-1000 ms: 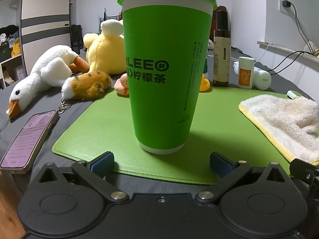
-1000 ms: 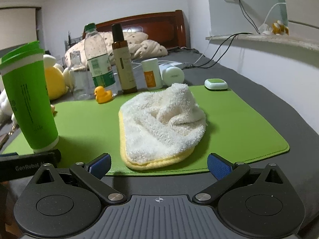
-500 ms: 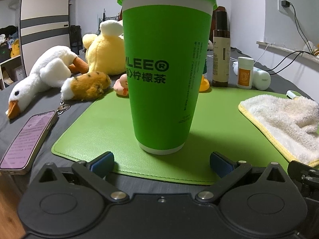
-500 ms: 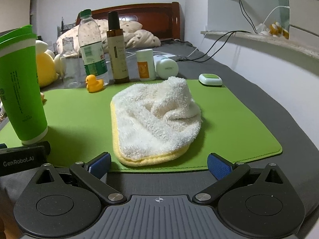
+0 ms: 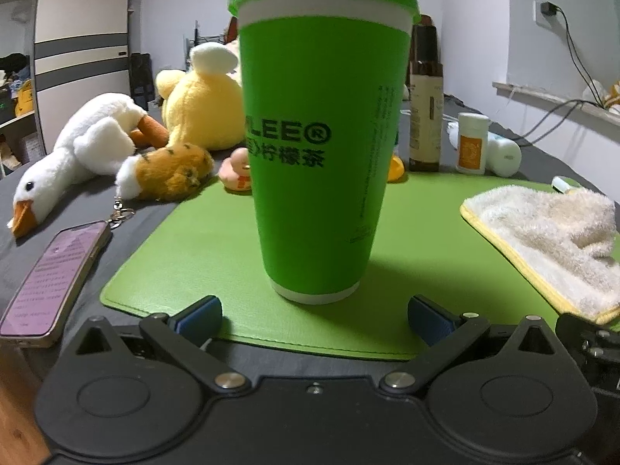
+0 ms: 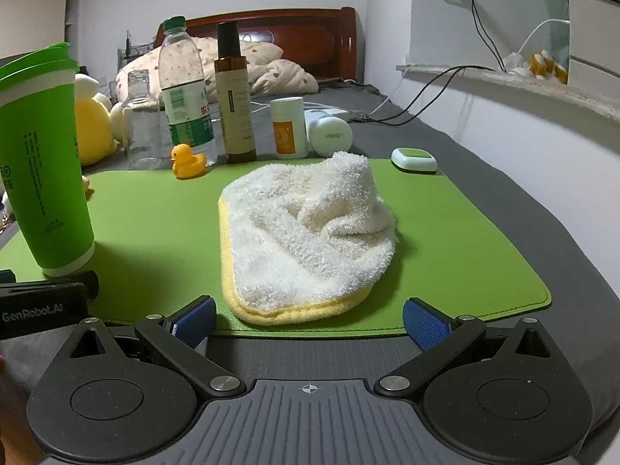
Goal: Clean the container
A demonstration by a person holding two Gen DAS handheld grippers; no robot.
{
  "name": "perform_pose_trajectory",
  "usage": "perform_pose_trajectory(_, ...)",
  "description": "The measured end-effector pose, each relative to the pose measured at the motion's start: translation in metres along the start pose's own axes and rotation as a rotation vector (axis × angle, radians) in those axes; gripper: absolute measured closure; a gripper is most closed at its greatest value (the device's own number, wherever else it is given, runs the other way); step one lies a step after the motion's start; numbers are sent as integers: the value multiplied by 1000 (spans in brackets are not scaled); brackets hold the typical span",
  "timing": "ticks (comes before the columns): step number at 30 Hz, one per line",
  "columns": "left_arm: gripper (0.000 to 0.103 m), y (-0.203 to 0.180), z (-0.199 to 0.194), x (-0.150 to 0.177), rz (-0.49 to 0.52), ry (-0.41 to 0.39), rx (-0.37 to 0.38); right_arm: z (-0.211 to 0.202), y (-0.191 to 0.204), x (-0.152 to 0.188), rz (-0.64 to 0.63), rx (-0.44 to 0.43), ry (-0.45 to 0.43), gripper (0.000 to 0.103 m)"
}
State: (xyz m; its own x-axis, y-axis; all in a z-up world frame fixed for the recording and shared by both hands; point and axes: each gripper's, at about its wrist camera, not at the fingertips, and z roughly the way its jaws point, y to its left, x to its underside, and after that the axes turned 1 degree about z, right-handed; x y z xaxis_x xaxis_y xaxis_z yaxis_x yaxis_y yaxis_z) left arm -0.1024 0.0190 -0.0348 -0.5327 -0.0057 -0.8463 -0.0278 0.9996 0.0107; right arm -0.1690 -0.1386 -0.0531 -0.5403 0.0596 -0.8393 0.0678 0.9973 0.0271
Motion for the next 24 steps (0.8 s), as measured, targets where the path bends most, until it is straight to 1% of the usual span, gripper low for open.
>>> perform_pose_trajectory(4,0,0,-11,-2,3,-48,10,0,0,1,-19,-17,-7,0)
perform_pose_trajectory(8,0,-4,-23,-6,23,-123,-6,1,-2,-1,-34,-41,-3,0)
perform_pose_trajectory(12,0,-8,-31,-13,42,-172,-12,0,-4,-4,-42,-54,-9,0)
perform_pose_trajectory(16,0,-8,-26,-17,27,-162,6,-5,-7,-7,-47,-50,-40,0)
perform_pose_trajectory(20,0,-11,-19,-19,23,-149,-18,-7,-11,-10,-46,-39,-66,0)
perform_pose_trajectory(24,0,-12,-13,-22,10,-151,-23,-3,-14,-12,-33,-45,-50,0)
